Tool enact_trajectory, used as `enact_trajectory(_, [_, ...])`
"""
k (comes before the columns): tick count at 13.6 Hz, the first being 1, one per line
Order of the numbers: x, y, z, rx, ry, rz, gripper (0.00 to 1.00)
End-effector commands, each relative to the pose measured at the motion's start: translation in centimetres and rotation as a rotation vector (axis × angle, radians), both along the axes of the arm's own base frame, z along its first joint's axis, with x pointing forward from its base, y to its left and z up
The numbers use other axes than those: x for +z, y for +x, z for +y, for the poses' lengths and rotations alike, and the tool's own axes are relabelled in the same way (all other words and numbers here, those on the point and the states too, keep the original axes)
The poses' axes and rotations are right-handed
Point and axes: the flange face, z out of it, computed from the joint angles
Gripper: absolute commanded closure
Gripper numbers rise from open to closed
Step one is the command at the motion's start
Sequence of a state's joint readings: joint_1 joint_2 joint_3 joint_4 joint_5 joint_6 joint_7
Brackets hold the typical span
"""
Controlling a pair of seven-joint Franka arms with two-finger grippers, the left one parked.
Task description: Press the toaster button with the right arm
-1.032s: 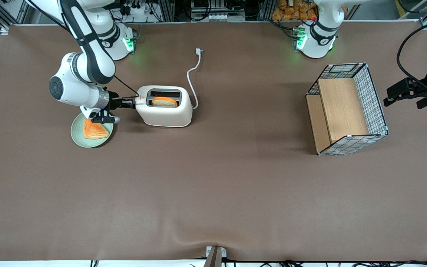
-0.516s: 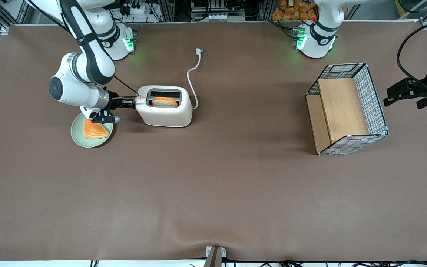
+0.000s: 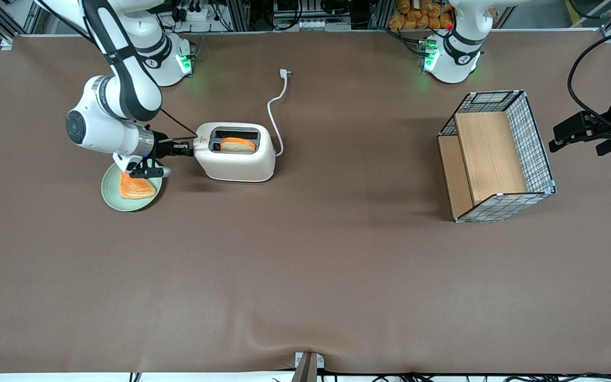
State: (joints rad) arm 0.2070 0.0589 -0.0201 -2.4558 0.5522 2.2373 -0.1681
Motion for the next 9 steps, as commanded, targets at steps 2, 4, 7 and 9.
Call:
enact_trajectory(2, [3.5,2.5,-2.2,0.049,0.018,-0.035,1.0])
enact_trajectory(4, [5.7,4.2,-3.7,0.075,-0.009,-0.046,0.8])
enact_trajectory(7, [10.2,7.1,-6.0,0.1,-0.019,-0.04,0.0])
enact_trajectory(9, [13.2,9.0,-7.6,0.128,-0.056,-0.043,0.0])
